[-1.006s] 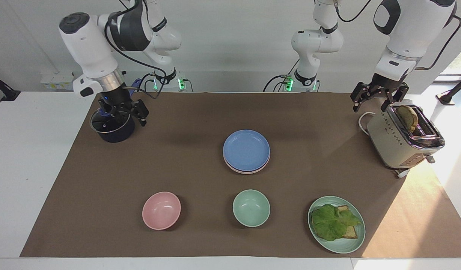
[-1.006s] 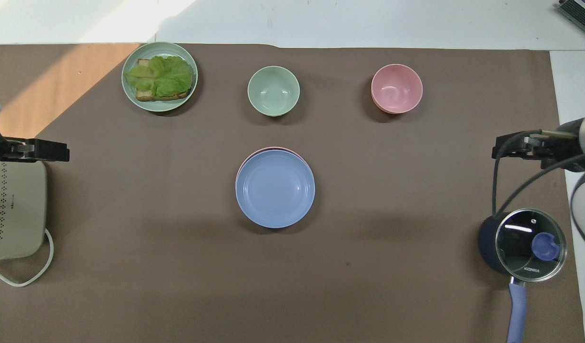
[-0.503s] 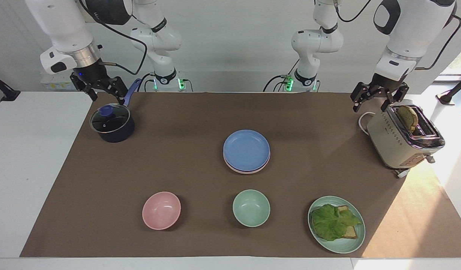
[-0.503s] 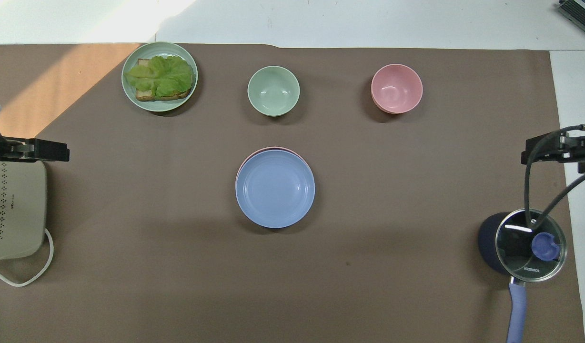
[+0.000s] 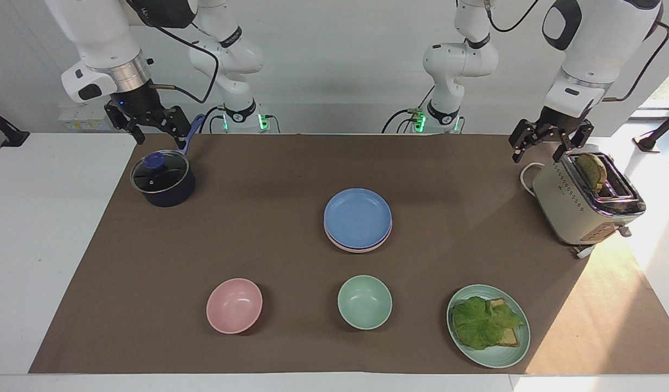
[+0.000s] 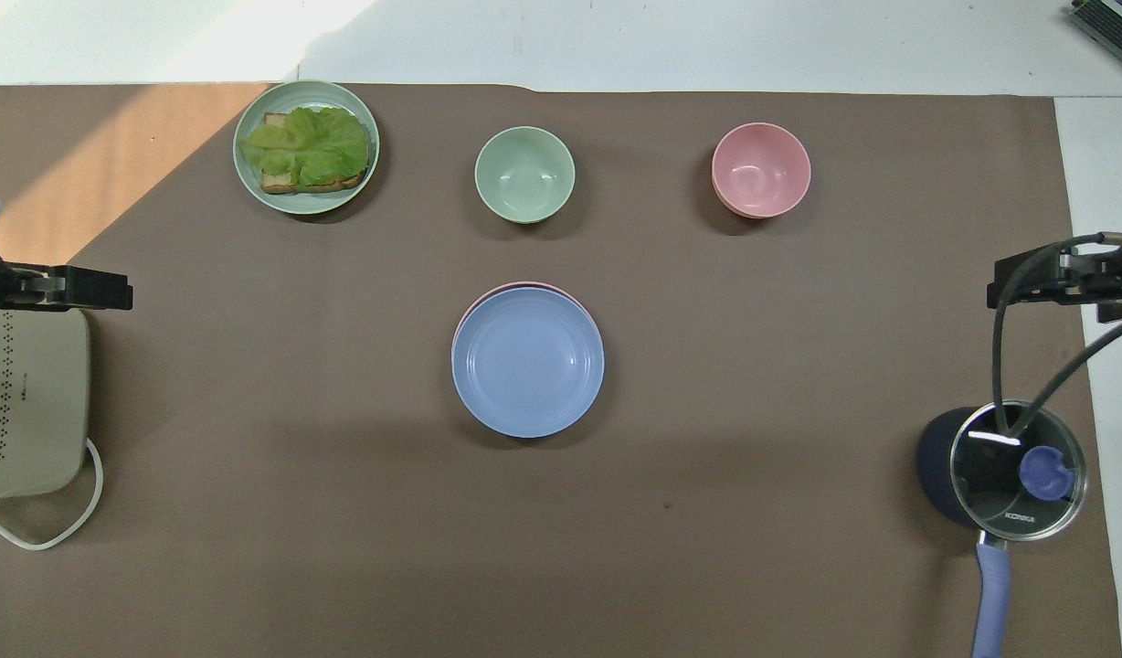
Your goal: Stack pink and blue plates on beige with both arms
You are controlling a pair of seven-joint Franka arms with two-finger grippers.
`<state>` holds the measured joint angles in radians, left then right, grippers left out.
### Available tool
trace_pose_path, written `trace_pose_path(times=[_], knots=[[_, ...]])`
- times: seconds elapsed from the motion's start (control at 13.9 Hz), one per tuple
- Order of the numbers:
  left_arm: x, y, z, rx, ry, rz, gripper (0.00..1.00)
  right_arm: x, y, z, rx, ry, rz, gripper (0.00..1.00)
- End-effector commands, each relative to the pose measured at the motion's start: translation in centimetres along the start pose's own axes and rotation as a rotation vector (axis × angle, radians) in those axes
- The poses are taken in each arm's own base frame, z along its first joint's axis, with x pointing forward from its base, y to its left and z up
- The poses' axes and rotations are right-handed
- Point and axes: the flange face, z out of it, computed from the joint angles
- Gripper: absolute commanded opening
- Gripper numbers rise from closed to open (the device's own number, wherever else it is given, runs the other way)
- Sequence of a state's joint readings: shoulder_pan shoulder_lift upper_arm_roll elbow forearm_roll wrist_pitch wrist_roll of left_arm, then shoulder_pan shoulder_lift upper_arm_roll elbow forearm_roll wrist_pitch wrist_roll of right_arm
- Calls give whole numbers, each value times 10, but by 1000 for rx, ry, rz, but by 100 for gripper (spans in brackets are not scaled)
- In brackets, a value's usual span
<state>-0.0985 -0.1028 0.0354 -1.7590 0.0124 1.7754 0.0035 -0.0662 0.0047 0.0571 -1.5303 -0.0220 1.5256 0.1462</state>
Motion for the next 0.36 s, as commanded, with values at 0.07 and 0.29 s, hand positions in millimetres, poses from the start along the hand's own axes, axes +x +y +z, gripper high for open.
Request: trace_pose_path(times=[0.07, 0.29], knots=[[3, -4, -4, 13, -6, 3, 100, 5, -1, -1, 3, -2, -10, 100], [3, -4, -4, 13, -6, 5, 100, 5, 0, 0, 3, -3, -7, 100]])
